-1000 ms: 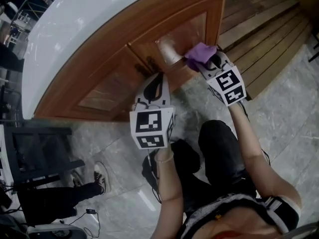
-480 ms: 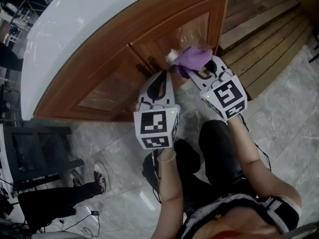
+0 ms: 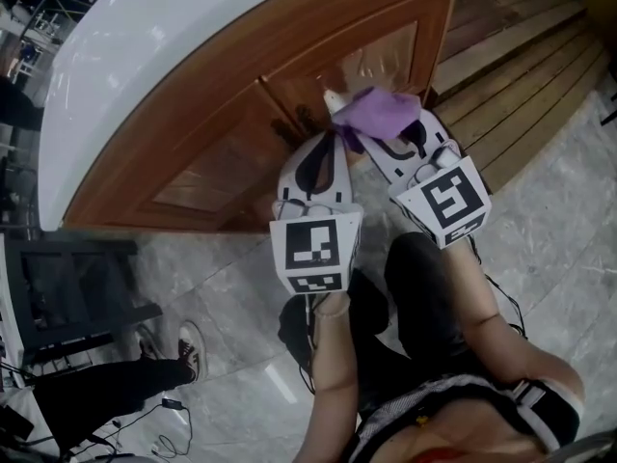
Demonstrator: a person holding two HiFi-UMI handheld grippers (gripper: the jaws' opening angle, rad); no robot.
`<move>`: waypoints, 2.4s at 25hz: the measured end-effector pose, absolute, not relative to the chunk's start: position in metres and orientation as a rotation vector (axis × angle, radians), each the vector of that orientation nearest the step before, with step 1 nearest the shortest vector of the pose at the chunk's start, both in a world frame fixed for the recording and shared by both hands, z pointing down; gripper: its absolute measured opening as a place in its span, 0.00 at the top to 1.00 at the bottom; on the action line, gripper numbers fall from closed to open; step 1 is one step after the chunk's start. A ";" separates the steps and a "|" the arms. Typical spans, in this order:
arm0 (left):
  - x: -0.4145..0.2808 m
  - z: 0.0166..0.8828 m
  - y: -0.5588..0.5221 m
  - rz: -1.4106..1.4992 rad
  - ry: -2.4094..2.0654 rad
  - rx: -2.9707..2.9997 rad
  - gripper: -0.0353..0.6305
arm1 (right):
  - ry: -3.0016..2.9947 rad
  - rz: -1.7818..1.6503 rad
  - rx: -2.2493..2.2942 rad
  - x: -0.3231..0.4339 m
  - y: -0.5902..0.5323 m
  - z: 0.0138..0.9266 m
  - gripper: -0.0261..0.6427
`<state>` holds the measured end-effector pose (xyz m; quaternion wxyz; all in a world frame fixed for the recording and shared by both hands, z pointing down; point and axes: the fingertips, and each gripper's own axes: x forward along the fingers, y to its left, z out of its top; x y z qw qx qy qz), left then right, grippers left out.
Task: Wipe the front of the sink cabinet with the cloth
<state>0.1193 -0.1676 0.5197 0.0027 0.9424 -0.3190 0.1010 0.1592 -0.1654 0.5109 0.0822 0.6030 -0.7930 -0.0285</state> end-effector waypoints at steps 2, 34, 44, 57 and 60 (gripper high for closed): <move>0.120 0.518 -0.168 0.315 -0.996 2.963 0.95 | -2.374 -0.089 1.810 0.159 -0.167 0.508 0.71; 0.122 0.458 -0.147 0.275 -0.901 2.830 0.95 | -2.212 0.188 1.781 0.149 -0.162 0.445 0.71; 0.099 0.296 -0.121 0.245 -1.008 2.770 0.95 | -2.254 0.162 1.754 0.138 -0.129 0.277 0.71; 0.076 0.112 -0.075 0.240 -1.081 2.834 0.95 | -2.290 0.140 1.777 0.122 -0.078 0.103 0.71; 0.071 0.082 -0.058 0.227 -1.105 2.845 0.95 | -2.320 0.109 1.772 0.115 -0.064 0.073 0.71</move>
